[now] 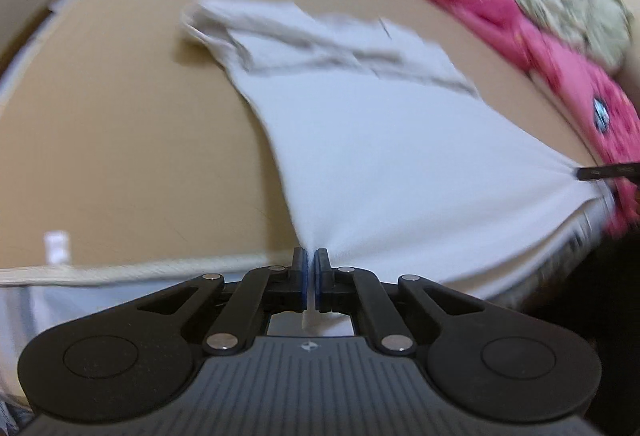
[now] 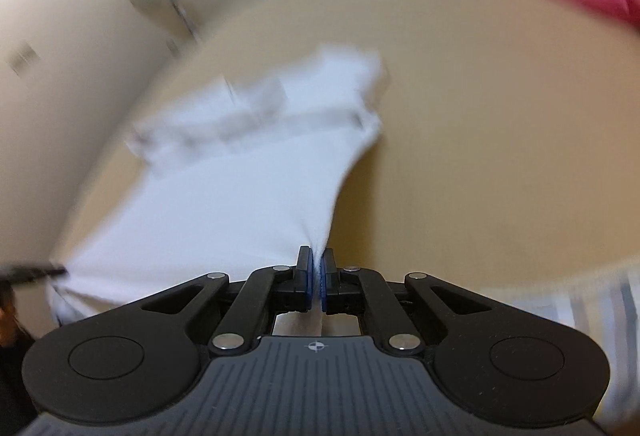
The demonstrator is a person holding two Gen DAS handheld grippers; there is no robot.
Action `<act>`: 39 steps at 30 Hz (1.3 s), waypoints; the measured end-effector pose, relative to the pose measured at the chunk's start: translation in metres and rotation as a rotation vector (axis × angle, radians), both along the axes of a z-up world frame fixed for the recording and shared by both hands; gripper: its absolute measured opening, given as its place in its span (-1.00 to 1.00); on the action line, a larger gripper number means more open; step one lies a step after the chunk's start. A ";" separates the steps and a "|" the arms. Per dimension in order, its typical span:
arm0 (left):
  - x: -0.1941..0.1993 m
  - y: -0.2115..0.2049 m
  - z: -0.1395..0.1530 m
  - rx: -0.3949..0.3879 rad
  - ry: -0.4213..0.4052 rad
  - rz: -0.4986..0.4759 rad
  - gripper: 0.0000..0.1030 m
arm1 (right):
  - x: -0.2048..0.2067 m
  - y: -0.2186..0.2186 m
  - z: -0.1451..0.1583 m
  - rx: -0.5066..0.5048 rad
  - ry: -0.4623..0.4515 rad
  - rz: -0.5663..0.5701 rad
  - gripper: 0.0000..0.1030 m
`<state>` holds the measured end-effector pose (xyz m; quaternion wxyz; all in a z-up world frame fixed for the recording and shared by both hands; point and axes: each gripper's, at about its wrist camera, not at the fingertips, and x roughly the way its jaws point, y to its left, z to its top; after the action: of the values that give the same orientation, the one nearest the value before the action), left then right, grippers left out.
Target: Fold small clothes
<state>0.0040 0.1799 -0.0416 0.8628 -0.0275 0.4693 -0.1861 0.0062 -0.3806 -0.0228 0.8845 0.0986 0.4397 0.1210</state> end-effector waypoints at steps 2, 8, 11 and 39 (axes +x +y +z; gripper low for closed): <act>0.016 -0.012 -0.002 0.002 -0.007 -0.053 -0.86 | 0.008 0.007 -0.021 -0.146 0.064 -0.035 -0.89; 0.050 -0.034 -0.008 -0.034 -0.040 -0.065 -0.66 | 0.040 0.018 -0.018 -0.042 -0.082 -0.014 -0.84; 0.068 -0.053 -0.022 0.046 -0.015 -0.077 -0.65 | 0.054 0.048 -0.026 -0.052 -0.076 0.116 -0.51; 0.300 -0.264 -0.059 0.390 -0.294 -0.040 0.39 | 0.145 0.123 -0.066 -0.251 0.049 0.231 -0.10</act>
<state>0.3035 -0.0845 -0.1009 0.9069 0.1763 0.3661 -0.1111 0.1515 -0.2575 -0.0892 0.8590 -0.0609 0.4814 0.1632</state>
